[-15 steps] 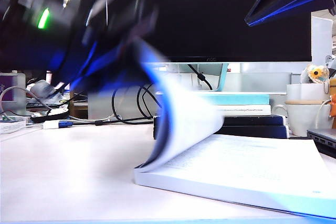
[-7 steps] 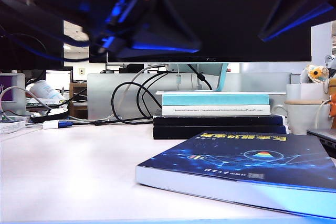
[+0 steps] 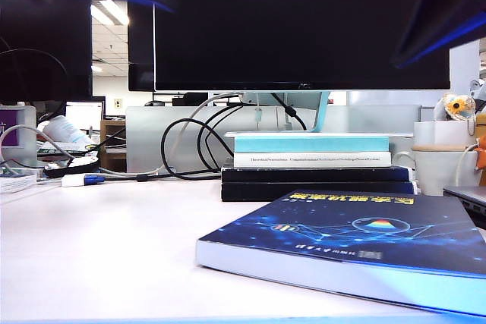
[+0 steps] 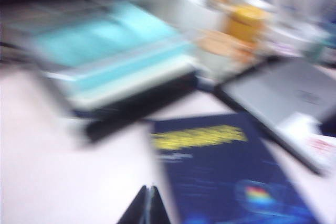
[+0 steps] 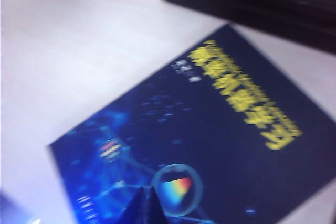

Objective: Close the book.

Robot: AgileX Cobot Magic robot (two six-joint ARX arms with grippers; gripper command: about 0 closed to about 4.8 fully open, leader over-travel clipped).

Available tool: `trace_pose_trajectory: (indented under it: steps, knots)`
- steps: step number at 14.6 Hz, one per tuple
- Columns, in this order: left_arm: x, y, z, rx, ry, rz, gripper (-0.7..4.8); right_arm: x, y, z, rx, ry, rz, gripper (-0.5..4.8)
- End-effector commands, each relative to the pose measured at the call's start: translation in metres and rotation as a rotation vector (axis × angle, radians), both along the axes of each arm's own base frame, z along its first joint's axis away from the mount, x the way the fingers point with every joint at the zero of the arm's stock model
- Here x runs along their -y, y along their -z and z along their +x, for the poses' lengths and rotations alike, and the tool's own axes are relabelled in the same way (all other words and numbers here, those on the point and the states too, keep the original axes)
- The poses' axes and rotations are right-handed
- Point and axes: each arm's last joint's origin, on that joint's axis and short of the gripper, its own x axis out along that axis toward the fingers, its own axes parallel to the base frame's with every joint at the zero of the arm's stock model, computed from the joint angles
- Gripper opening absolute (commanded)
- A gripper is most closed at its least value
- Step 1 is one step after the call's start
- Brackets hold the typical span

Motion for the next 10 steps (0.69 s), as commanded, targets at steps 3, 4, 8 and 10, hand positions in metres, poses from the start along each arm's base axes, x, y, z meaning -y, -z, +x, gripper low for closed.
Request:
trace_pose_trajectory:
  steps: [3, 4, 8, 10]
  knots:
    - [-0.06, -0.013, -0.017, -0.001, -0.093, 0.097, -0.06, 0.008, -0.015, -0.006, 0.13, 0.111, -0.028, -0.02]
    - [-0.067, -0.013, -0.021, -0.015, -0.069, 0.094, -0.06, 0.01, -0.018, -0.01, 0.151, 0.12, -0.023, -0.02]
    - [-0.102, -0.016, -0.042, -0.03, -0.19, 0.094, -0.06, 0.029, -0.036, -0.042, 0.313, 0.275, -0.028, -0.02]
    - [-0.11, -0.022, -0.057, 0.041, -0.238, 0.1, -0.06, 0.041, -0.034, -0.063, 0.416, 0.38, -0.016, -0.02]
